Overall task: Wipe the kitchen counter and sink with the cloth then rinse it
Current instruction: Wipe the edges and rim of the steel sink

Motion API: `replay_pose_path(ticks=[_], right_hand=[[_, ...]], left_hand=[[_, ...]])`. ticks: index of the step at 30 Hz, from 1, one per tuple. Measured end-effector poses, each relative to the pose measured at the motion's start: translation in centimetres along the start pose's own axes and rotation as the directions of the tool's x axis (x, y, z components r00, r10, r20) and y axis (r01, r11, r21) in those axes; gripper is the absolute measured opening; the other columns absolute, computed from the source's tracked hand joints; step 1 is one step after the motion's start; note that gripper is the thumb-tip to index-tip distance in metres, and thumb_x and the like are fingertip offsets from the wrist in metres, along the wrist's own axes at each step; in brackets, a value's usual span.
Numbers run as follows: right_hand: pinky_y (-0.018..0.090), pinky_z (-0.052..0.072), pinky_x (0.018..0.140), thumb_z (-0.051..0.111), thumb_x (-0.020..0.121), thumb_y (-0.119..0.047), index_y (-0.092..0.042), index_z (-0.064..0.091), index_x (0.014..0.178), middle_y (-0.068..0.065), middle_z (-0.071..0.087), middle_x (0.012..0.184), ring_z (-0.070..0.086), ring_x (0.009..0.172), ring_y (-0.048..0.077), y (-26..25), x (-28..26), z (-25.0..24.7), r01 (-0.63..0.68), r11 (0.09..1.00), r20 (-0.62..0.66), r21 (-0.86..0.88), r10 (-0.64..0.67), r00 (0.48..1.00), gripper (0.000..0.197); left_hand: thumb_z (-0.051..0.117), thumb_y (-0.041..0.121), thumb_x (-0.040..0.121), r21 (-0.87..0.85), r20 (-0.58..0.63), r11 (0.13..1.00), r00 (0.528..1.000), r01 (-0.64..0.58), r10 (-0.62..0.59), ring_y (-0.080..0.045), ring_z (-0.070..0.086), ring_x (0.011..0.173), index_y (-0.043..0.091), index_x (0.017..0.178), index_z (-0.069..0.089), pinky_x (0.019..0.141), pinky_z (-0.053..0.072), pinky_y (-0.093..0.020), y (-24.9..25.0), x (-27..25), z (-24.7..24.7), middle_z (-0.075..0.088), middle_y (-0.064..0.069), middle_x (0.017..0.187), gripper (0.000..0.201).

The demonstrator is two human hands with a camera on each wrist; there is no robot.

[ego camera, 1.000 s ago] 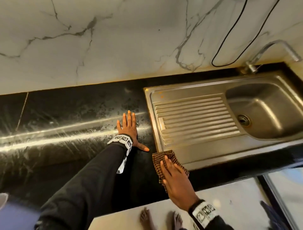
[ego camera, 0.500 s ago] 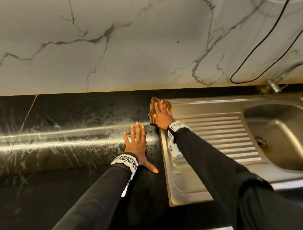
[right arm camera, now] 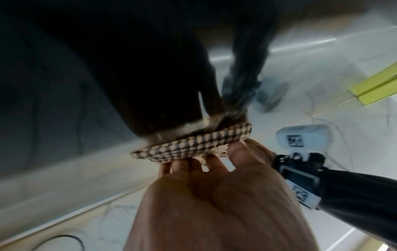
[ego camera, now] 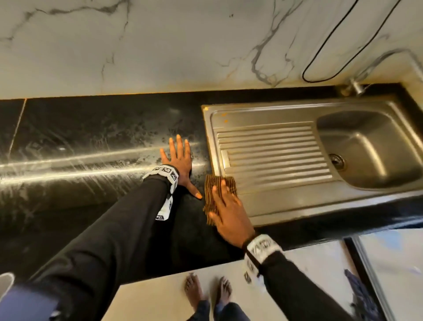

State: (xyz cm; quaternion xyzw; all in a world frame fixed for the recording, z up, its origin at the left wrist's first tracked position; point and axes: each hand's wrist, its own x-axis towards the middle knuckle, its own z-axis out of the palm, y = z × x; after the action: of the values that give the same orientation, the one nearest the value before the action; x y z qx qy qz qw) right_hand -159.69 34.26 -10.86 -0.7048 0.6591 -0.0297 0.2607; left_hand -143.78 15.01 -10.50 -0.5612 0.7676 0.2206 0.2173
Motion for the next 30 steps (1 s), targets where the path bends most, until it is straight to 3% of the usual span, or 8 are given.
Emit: replay_pose_path(ticks=[4, 7, 11, 14, 18, 22, 26, 30], right_hand=[[0.036, -0.006, 0.127, 0.031, 0.104, -0.040, -0.029, -0.008, 0.161, -0.004, -0.023, 0.167, -0.019, 0.154, 0.015, 0.9, -7.3, 1.6, 0.058, 0.998, 0.069, -0.036, -0.055, 0.996, 0.069], [0.031, -0.017, 0.123, 0.026, 0.105, -0.042, -0.029, -0.019, 0.158, -0.004, -0.033, 0.163, -0.027, 0.151, 0.016, 0.7, -6.7, 1.0, 0.088, 0.994, 0.086, -0.066, -0.082, 0.993, 0.070], [0.040, -0.008, 0.126, 0.011, 0.098, -0.055, -0.020, -0.014, 0.159, 0.010, -0.030, 0.162, -0.026, 0.151, 0.025, 0.6, 3.0, -0.7, 0.055, 0.996, 0.047, -0.063, -0.052, 0.998, 0.075], [0.049, 0.000, 0.126, 0.002, 0.091, -0.061, -0.013, -0.012, 0.160, 0.020, -0.021, 0.164, -0.019, 0.153, 0.035, 0.6, 13.8, -3.3, 0.051, 0.982, 0.050, -0.179, -0.042, 0.998, 0.085], [0.045, -0.010, 0.123, 0.023, 0.104, -0.055, -0.017, -0.013, 0.160, 0.017, -0.025, 0.164, -0.022, 0.152, 0.032, 1.4, 26.1, -8.0, 0.100, 0.967, 0.071, -0.234, -0.085, 0.994, 0.076], [0.039, -0.013, 0.121, 0.023, 0.104, -0.052, -0.017, -0.007, 0.161, 0.012, -0.017, 0.167, -0.014, 0.155, 0.028, 1.1, 34.0, -10.9, 0.181, 0.926, 0.035, -0.331, -0.179, 0.983, 0.074], [0.041, -0.008, 0.124, 0.032, 0.101, -0.051, -0.017, -0.002, 0.162, 0.010, -0.009, 0.169, -0.008, 0.156, 0.026, 0.3, 36.2, -11.3, 0.267, 0.903, 0.082, -0.337, -0.254, 0.964, 0.077], [0.044, -0.002, 0.126, 0.031, 0.101, -0.054, -0.021, -0.003, 0.162, 0.002, -0.009, 0.170, -0.007, 0.156, 0.020, 7.1, 35.2, -14.1, 0.310, 0.877, 0.081, -0.367, -0.301, 0.950, 0.077]], left_hand=[[0.070, 0.097, 0.017, -0.018, 0.015, 1.000, 1.000, -0.008, 0.008, -0.049, -0.039, 0.144, 0.005, 0.148, -0.042, 0.114, -0.009, -0.078, -0.2, -0.4, -0.1, -0.047, -0.024, 0.154, 0.195], [0.039, 0.109, 0.027, -0.038, 0.004, 0.998, 0.999, -0.048, 0.048, -0.045, -0.036, 0.147, 0.008, 0.154, -0.034, 0.116, -0.012, -0.074, -0.5, 0.1, -0.2, -0.044, -0.020, 0.158, 0.177], [0.032, 0.086, 0.086, -0.116, -0.162, 0.989, 0.984, -0.093, 0.074, -0.024, -0.016, 0.159, 0.016, 0.164, -0.011, 0.124, -0.003, -0.064, -2.8, 2.7, -1.4, -0.020, -0.006, 0.171, 0.113], [0.030, 0.060, 0.105, -0.189, -0.332, 0.979, 0.943, -0.070, 0.003, -0.016, -0.004, 0.160, 0.015, 0.165, 0.000, 0.127, 0.002, -0.056, -5.3, 5.7, -3.2, -0.006, -0.001, 0.174, 0.081], [0.042, 0.057, 0.104, -0.301, -0.315, 0.954, 0.943, 0.006, -0.105, -0.022, -0.008, 0.160, 0.010, 0.165, -0.002, 0.126, -0.005, -0.053, -5.6, 10.3, -5.6, -0.011, -0.008, 0.173, 0.088], [0.036, 0.056, 0.104, -0.309, -0.229, 0.934, 0.939, 0.178, -0.255, -0.025, -0.025, 0.156, 0.007, 0.162, -0.013, 0.120, -0.016, -0.063, -3.0, 13.5, -6.0, -0.026, -0.011, 0.168, 0.091], [0.032, 0.044, 0.105, -0.365, -0.201, 0.905, 0.931, 0.218, -0.305, -0.021, -0.027, 0.155, 0.010, 0.163, -0.014, 0.120, -0.018, -0.063, -2.6, 14.3, -6.1, -0.028, -0.009, 0.168, 0.081], [0.035, 0.065, 0.100, -0.327, -0.235, 0.914, 0.916, 0.241, -0.325, -0.020, -0.028, 0.155, 0.012, 0.163, -0.016, 0.121, -0.015, -0.065, -2.5, 14.4, -5.3, -0.030, -0.007, 0.168, 0.096]])
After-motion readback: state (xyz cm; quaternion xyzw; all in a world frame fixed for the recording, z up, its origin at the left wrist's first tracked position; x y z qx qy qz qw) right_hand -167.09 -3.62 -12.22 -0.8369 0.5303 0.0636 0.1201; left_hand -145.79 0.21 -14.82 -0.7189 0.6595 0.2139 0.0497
